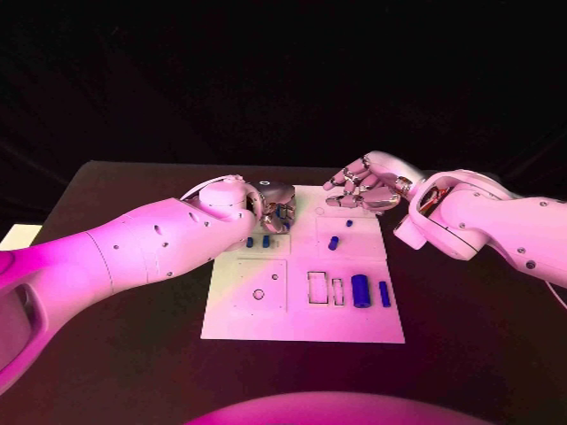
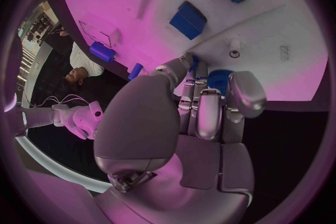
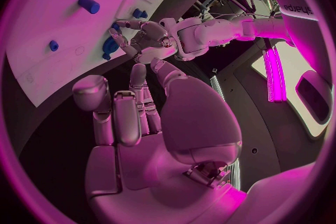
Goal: Assemble the parts on the task board
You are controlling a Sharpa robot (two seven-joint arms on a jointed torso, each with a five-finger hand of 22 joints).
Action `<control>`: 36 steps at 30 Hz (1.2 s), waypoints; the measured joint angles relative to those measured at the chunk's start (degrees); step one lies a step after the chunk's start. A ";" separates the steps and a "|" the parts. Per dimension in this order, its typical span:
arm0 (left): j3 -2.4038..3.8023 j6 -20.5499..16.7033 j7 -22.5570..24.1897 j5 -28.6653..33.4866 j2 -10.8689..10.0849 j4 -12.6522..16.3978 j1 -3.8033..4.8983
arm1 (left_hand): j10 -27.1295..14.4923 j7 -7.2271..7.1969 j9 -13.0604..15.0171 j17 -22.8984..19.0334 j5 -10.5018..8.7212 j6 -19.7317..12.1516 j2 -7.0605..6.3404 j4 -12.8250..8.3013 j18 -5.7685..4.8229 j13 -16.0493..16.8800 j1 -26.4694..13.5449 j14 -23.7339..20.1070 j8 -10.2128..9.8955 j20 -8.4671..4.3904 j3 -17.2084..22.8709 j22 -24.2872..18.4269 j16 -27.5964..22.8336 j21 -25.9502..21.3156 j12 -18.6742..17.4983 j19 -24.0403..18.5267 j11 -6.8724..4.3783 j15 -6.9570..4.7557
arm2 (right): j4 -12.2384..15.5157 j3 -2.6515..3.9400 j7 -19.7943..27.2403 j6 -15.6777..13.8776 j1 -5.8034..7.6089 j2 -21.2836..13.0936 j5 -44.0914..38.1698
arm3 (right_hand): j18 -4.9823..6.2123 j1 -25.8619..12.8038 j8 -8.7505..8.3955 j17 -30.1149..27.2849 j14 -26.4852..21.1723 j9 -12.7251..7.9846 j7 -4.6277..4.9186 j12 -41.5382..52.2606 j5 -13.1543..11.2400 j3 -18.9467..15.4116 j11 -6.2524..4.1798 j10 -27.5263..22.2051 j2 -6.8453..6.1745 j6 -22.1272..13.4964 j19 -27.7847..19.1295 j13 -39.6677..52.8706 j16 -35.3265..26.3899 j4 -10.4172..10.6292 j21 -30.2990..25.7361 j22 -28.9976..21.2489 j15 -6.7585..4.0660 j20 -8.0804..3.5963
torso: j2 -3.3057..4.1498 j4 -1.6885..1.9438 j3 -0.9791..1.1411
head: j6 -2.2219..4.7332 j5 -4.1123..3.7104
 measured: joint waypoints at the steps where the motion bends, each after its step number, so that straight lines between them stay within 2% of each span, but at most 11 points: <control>1: -0.01 -0.06 0.02 0.00 0.00 -0.02 -0.03 | 0.44 -0.04 0.07 -0.04 0.00 0.38 0.01 -0.21 0.00 0.22 0.01 0.00 0.06 -0.14 0.21 0.29 0.00 0.35 -0.04 0.14 -0.20 0.00 | 0.00 0.00 0.00 0.00 0.00 0.00 0.00 | 0.00 0.15 0.00 0.00 0.00 0.00 0.00 0.00 0.00 0.00 0.00 0.00 0.15 0.00 0.00 0.00 0.00 0.00 0.00 0.00 0.00 0.00 | 0.00 0.02 0.00 | -0.02 0.00; 3: -0.01 -0.26 0.08 0.00 -0.02 -0.03 -0.10 | 1.26 -0.08 0.13 -0.25 -0.02 1.14 0.16 -0.73 0.00 0.28 0.17 0.01 0.24 -0.15 0.72 0.98 0.00 1.16 -0.05 0.15 -0.41 -0.41 | 0.00 0.00 0.01 0.00 0.00 0.01 0.00 | 0.00 0.20 0.00 0.00 0.00 0.00 0.00 0.00 0.00 0.00 0.00 0.00 0.20 0.00 0.00 0.00 0.00 0.00 0.00 0.00 0.00 0.00 | -0.02 0.04 0.00 | -0.05 0.00; 11: 0.29 -1.87 0.26 0.04 -1.28 0.78 -0.44 | 1.94 0.09 0.36 -0.72 -0.29 1.72 0.45 -2.02 0.00 0.48 0.46 0.01 0.17 -0.35 2.01 1.92 0.00 1.82 -1.25 0.35 -0.27 -0.41 | 0.01 0.00 0.03 0.00 -0.01 0.01 0.01 | 0.00 0.20 0.00 0.00 0.00 0.00 0.00 0.00 0.00 0.00 0.00 0.00 0.20 0.00 0.00 0.00 0.00 0.00 0.00 0.00 0.00 0.00 | -0.02 0.00 -0.01 | 0.08 -0.04; 14: 0.74 -2.39 0.26 0.18 -2.20 1.70 -0.48 | 1.93 0.09 0.36 -0.83 -0.29 1.72 0.45 -2.18 0.00 0.49 0.46 0.00 -0.13 -0.35 2.16 1.98 0.00 1.89 -1.52 0.35 -0.27 -0.41 | 0.01 0.00 0.04 0.00 -0.01 -0.03 0.02 | 0.00 0.20 0.00 0.00 0.00 0.00 0.00 0.00 0.00 0.00 0.00 0.01 0.20 0.00 0.00 0.00 0.00 0.00 0.00 0.00 0.00 0.00 | -0.02 0.00 -0.01 | 0.12 -0.08; 15: 1.14 -2.71 0.26 0.36 -2.93 2.51 -0.48 | 1.93 0.09 0.35 -0.89 -0.29 1.72 0.45 -2.24 0.00 0.49 0.46 0.00 -0.14 -0.35 2.22 2.07 0.00 2.05 -1.77 0.35 -0.27 -0.41 | 0.01 0.00 0.04 0.00 -0.01 -0.07 0.02 | -0.01 0.20 0.00 0.00 0.00 0.00 0.00 0.00 0.00 0.00 0.01 0.01 0.20 0.00 0.00 0.00 0.00 0.00 0.00 0.00 0.00 0.00 | -0.02 0.01 -0.01 | 0.13 -0.12; 17: 1.47 -3.00 0.26 0.60 -3.73 3.37 -0.41 | 1.93 0.09 0.31 -0.97 -0.29 1.72 0.45 -2.43 0.01 0.49 0.46 0.00 -0.46 -0.35 2.41 2.11 0.00 2.05 -1.92 0.35 -0.27 -0.41 | 0.00 0.00 0.04 0.00 -0.01 -0.12 0.02 | 0.00 0.20 0.00 0.00 0.00 0.00 0.00 0.00 0.00 0.00 0.01 0.01 0.20 0.00 0.00 0.00 0.00 0.00 0.00 0.00 0.00 0.00 | -0.03 0.03 -0.01 | 0.13 -0.16; 21: 2.32 -3.59 0.21 1.61 -6.09 5.59 -0.05 | 1.93 0.10 0.17 -1.00 -0.29 1.72 0.54 -2.43 0.00 0.49 0.36 0.00 -0.46 -0.35 2.41 2.18 0.00 2.05 -2.19 0.34 -0.26 -0.41 | -0.01 0.01 0.05 0.00 -0.02 -0.24 0.02 | 0.00 0.20 0.00 0.00 0.00 0.00 0.00 0.00 0.00 0.00 0.01 0.01 0.20 0.00 0.00 0.00 0.00 0.00 0.00 0.00 0.00 0.00 | -0.06 0.09 0.03 | 0.18 -0.26; 25: 2.82 -3.73 0.11 2.89 -8.48 7.18 0.41 | 1.93 0.10 0.08 -1.09 -0.30 1.72 0.64 -2.59 0.00 0.49 0.00 0.01 -0.55 -0.35 2.56 2.31 0.00 2.04 -2.44 0.34 -0.26 -0.41 | -0.01 0.02 0.05 0.00 -0.02 -0.40 0.02 | 0.00 0.20 0.00 0.00 0.00 0.00 0.00 0.00 0.00 0.00 0.01 0.01 0.20 0.00 0.00 0.00 0.00 0.00 0.00 0.00 0.00 0.00 | -0.09 0.13 0.03 | 0.19 -0.30; 29: 2.89 -3.62 -0.05 3.78 -9.95 7.39 0.56 | 2.13 0.32 0.07 -1.10 -0.30 1.50 0.16 -2.60 0.00 0.49 -0.49 0.00 -0.90 -0.34 2.57 2.37 0.00 2.32 -2.83 0.34 -0.05 -0.41 | -0.02 0.02 0.05 0.00 -0.01 -0.46 0.03 | 0.00 0.20 0.00 0.00 0.00 0.00 0.00 0.00 0.00 0.00 0.01 0.01 0.20 0.00 0.00 0.00 0.00 0.00 0.00 0.00 0.00 0.00 | -0.09 0.16 0.04 | 0.25 -0.32; 36: 2.75 -3.13 -0.19 4.58 -10.32 6.75 0.34 | 2.13 0.32 0.06 -1.10 -0.30 1.49 0.30 -2.60 0.00 0.50 -0.65 0.00 -0.90 -0.34 2.58 2.37 0.00 2.32 -2.83 0.34 -0.05 -0.41 | -0.10 0.01 0.05 0.00 -0.04 -0.45 0.03 | 0.00 0.20 0.00 0.00 0.00 0.00 0.00 0.00 0.00 0.00 0.02 0.01 0.20 0.00 0.00 0.01 0.00 0.00 0.00 0.00 0.00 0.00 | -0.06 0.13 -0.04 | 0.23 -0.17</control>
